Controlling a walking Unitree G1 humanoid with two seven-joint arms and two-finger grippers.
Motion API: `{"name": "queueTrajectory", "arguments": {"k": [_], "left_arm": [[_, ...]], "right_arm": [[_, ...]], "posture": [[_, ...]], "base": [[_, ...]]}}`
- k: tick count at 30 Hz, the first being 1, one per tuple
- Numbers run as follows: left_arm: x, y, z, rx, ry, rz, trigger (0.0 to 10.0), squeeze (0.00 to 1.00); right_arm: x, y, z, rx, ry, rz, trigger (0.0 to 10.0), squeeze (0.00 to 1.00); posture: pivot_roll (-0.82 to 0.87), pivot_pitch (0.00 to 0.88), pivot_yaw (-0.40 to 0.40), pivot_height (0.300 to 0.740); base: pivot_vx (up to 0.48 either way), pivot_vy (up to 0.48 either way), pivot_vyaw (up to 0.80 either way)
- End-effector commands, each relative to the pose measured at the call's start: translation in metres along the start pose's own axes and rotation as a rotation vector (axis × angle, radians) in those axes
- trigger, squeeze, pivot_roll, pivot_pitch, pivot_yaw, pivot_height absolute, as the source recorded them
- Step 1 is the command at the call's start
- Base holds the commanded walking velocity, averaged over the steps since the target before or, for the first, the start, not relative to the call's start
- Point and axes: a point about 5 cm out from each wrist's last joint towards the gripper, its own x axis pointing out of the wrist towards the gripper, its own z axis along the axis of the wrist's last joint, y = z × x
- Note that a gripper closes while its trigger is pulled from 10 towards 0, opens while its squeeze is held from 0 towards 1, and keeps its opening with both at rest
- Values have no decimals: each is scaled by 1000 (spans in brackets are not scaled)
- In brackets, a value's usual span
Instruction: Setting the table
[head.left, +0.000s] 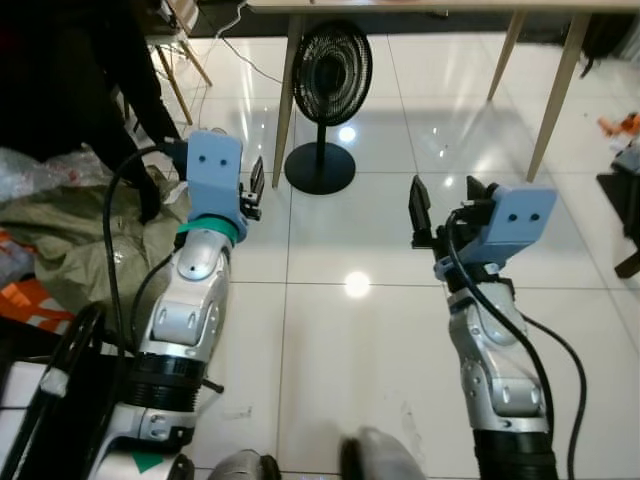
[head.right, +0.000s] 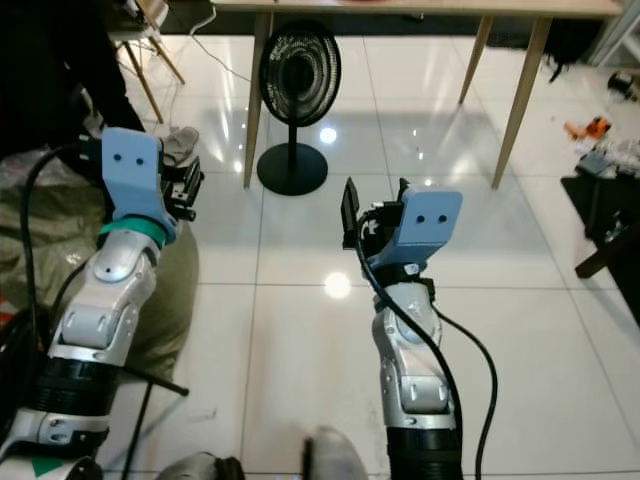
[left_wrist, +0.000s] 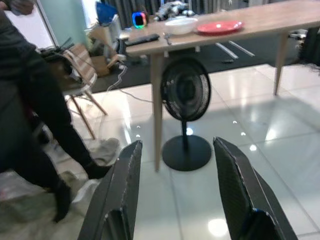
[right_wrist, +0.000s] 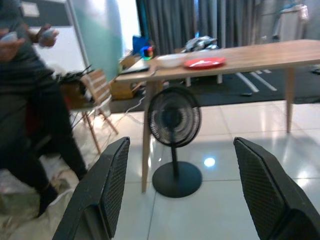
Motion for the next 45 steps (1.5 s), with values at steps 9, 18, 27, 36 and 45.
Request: {"name": "queueTrajectory", "arguments": {"k": [9,18,27,36,45], "left_arm": [[0,-6,-1,-1,6,-20,10000,0],[0,-7,-1,-5,9,-21,10000,0],[0,-9,-1,-5,5,-31,10000,0],[0,-8,0,-3,6,-32,10000,0],[1,-8,0,-1,9,-30,10000,0]], "right_arm": [[-1,-4,-2,7,13,-12,10000,0],[-1,-4,-2,9,17,-8,10000,0],[-1,-4,-2,11,18,-6,10000,0],[0,-3,-2,8,10,-6,10000,0],[0,-3,-3,23,23,-12,10000,0]], "posture": [[-115,9,103,740],[-115,4,101,740],[-114,1,99,740],[-113,2,102,740],[-110,9,103,740]], "base": [[0,0,-356],[0,0,0],[0,0,-356],[0,0,-238],[0,0,-800]]}}
